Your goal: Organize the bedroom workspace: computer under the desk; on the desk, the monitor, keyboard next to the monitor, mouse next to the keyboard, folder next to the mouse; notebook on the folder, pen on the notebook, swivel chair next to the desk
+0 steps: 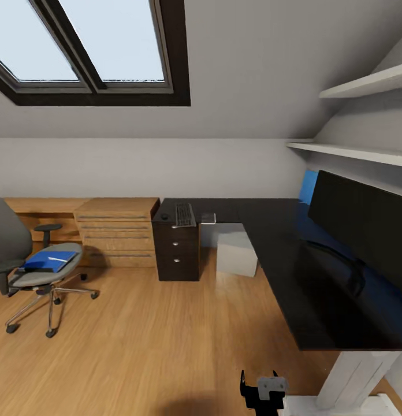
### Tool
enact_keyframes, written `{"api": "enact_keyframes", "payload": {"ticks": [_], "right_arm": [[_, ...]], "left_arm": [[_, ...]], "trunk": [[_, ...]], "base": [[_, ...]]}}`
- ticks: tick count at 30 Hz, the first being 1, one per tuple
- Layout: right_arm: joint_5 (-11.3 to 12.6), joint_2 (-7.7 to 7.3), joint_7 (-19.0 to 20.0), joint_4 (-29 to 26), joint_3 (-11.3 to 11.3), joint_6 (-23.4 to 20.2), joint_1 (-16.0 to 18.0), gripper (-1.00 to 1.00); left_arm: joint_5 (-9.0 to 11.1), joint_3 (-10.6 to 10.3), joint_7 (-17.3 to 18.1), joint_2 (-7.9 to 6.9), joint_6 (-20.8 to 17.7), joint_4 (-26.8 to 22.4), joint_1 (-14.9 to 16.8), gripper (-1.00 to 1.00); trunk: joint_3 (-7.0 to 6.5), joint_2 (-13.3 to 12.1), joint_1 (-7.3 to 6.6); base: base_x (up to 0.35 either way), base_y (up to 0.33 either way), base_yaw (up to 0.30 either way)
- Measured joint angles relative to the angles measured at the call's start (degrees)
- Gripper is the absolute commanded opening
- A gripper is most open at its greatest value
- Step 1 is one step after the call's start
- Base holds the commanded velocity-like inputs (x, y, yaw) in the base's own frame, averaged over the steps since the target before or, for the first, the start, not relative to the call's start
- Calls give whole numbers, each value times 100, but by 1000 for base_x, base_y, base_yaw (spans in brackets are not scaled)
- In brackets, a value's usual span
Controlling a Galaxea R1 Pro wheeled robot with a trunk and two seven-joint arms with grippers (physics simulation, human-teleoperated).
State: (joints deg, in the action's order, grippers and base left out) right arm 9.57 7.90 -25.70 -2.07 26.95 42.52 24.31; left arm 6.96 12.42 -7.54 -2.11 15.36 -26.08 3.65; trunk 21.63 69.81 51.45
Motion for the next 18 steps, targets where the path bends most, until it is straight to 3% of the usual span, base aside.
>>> {"api": "enact_keyframes", "payload": {"ticks": [5,18], "right_arm": [[11,-21,473,0,-16,1,-65,100],[23,-27,566,-1,-21,0,-81,100]], "left_arm": [[0,2,0,2,5,1,-1,100],[0,4,0,2,7,2,1,100]], "trunk": [[1,0,0],[2,0,0]], "base": [[298,179,-12],[299,166,-1]]}}
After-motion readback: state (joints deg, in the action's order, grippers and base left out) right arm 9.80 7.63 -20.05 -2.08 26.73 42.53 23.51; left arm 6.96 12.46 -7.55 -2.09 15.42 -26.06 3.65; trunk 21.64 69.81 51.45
